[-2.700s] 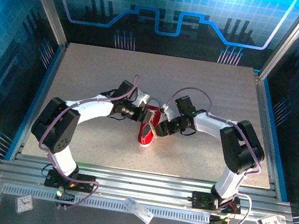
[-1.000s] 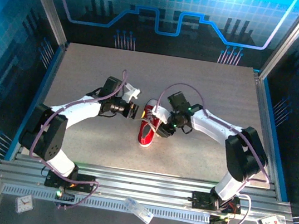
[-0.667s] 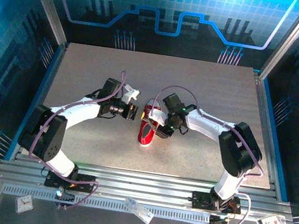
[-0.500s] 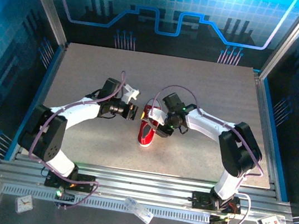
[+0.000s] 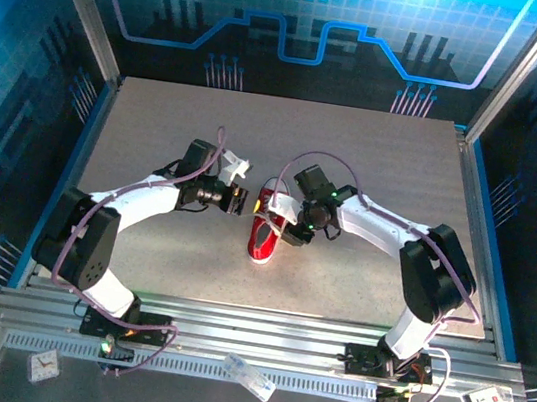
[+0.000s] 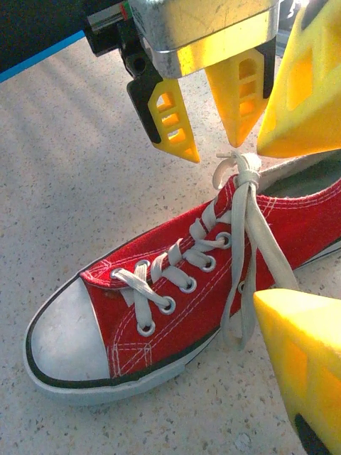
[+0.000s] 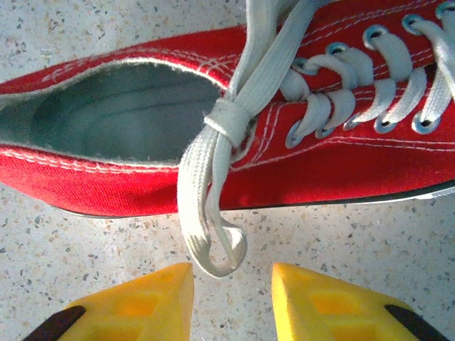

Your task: Tie the shoes

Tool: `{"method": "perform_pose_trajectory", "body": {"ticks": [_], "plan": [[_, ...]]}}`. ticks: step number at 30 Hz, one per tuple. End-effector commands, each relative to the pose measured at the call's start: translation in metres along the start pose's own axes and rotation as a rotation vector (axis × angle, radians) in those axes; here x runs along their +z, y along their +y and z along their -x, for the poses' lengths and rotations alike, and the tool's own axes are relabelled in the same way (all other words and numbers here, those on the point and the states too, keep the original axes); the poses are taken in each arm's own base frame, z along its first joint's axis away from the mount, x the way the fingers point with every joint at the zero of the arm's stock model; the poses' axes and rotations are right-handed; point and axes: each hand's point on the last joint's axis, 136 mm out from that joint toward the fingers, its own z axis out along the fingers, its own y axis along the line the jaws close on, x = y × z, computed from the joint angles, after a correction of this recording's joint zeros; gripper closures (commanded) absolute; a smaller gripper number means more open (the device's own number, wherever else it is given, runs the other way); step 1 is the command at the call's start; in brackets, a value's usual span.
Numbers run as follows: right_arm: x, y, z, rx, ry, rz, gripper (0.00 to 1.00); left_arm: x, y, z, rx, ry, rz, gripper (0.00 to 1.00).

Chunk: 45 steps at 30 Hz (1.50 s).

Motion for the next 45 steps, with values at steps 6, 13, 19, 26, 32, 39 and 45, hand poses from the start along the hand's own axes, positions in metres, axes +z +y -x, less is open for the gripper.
{"method": "perform_pose_trajectory", "body": {"ticks": [6,13,19,26,32,39,45], "plan": [[0.006,0.001,0.014,-0.043,0.006,0.028,0.67,-0.004,-0.004,-0.002,-0.011,-0.005,-0.028,0.48],[0.016,0.005,0.013,-0.049,0.015,0.054,0.65,-0.005,-0.003,-0.003,-0.013,-0.003,-0.023,0.48],[0.018,0.002,0.014,-0.052,0.015,0.033,0.69,-0.005,-0.002,-0.003,-0.014,-0.006,-0.024,0.48],[0.008,-0.008,0.024,-0.042,-0.036,-0.026,1.00,-0.003,-0.001,-0.004,-0.024,-0.005,-0.030,0.48],[-0.002,-0.005,0.024,0.051,-0.131,0.020,1.00,-0.003,-0.010,-0.002,0.046,-0.019,-0.053,0.47],[-0.015,-0.007,0.022,0.199,-0.226,0.140,1.00,0.006,-0.035,-0.006,0.306,-0.040,-0.100,0.47],[-0.019,-0.012,0.021,0.300,-0.240,0.233,1.00,0.022,-0.046,-0.010,0.472,0.002,-0.088,0.48]]}}
